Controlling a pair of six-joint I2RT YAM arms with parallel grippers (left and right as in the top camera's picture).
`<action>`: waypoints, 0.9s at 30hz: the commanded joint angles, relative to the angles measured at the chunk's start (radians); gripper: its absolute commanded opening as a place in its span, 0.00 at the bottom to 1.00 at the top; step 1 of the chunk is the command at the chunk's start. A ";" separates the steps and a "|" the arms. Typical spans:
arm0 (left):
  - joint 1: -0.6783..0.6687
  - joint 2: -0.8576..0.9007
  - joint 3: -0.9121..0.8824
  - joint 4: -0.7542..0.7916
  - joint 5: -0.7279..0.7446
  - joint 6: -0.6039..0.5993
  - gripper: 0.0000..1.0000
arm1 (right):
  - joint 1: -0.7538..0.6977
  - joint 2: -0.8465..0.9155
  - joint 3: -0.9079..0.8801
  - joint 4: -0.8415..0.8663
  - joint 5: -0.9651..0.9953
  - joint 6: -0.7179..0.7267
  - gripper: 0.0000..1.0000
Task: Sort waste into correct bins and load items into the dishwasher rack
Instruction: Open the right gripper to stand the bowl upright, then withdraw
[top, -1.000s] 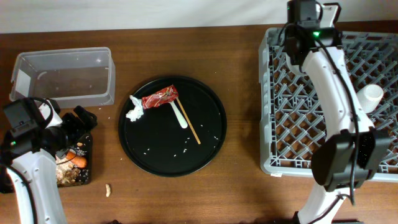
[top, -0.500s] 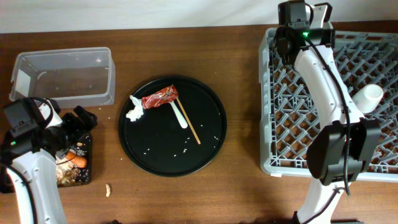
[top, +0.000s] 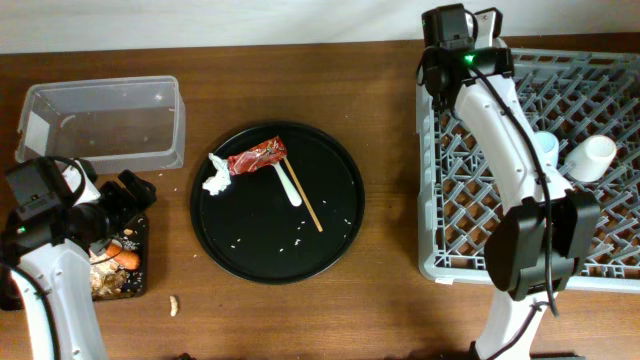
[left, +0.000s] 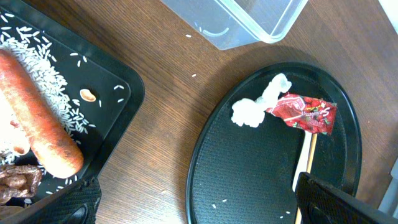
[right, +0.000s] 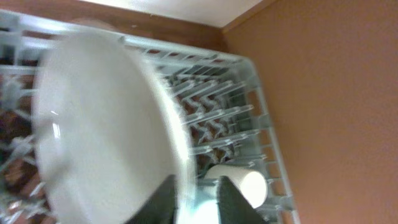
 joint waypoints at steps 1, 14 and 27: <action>0.005 0.001 0.016 0.002 0.007 0.016 0.99 | 0.013 0.016 0.017 -0.013 -0.086 0.008 1.00; 0.005 0.000 0.016 0.002 0.007 0.016 0.99 | 0.019 -0.012 0.582 -0.456 -1.041 0.164 0.99; 0.005 0.000 0.016 0.002 0.007 0.016 0.99 | 0.368 0.166 0.338 -0.369 -1.058 0.163 0.84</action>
